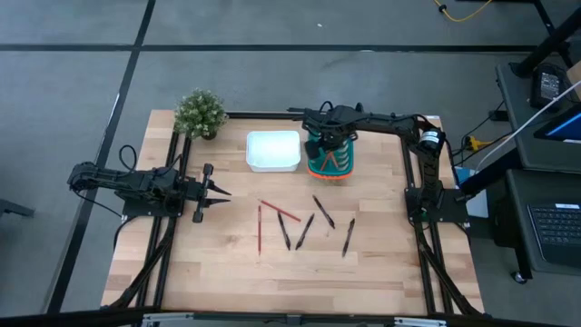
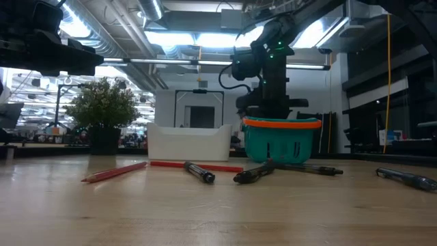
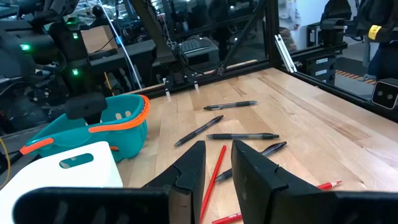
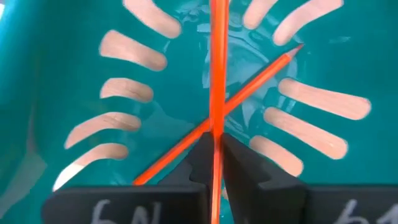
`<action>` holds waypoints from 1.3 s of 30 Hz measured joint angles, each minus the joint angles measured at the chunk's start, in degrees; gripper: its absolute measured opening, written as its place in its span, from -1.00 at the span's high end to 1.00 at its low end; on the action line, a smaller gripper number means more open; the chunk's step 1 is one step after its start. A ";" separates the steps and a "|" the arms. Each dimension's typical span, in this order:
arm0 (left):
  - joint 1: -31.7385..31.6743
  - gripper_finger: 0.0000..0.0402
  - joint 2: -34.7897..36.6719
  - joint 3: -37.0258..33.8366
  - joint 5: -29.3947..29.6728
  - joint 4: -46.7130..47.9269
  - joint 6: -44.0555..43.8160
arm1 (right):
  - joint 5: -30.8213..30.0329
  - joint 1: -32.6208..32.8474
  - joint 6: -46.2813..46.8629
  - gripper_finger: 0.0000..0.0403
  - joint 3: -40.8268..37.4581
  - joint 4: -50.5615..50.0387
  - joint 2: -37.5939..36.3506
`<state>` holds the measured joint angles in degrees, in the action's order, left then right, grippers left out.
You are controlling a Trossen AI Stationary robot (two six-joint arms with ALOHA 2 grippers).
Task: Sort pens & pencils
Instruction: Put the orange pencil into the blue bin, then put the right red pencil into the blue bin
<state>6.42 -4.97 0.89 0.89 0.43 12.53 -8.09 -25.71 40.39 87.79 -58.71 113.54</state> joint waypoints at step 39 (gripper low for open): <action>0.00 0.64 0.00 0.00 0.00 -0.01 -0.44 | -0.20 28.63 14.78 0.64 21.56 -7.39 0.14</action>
<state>6.42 -4.97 0.89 0.89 0.42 12.10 -8.29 2.91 55.17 109.35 -66.10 113.67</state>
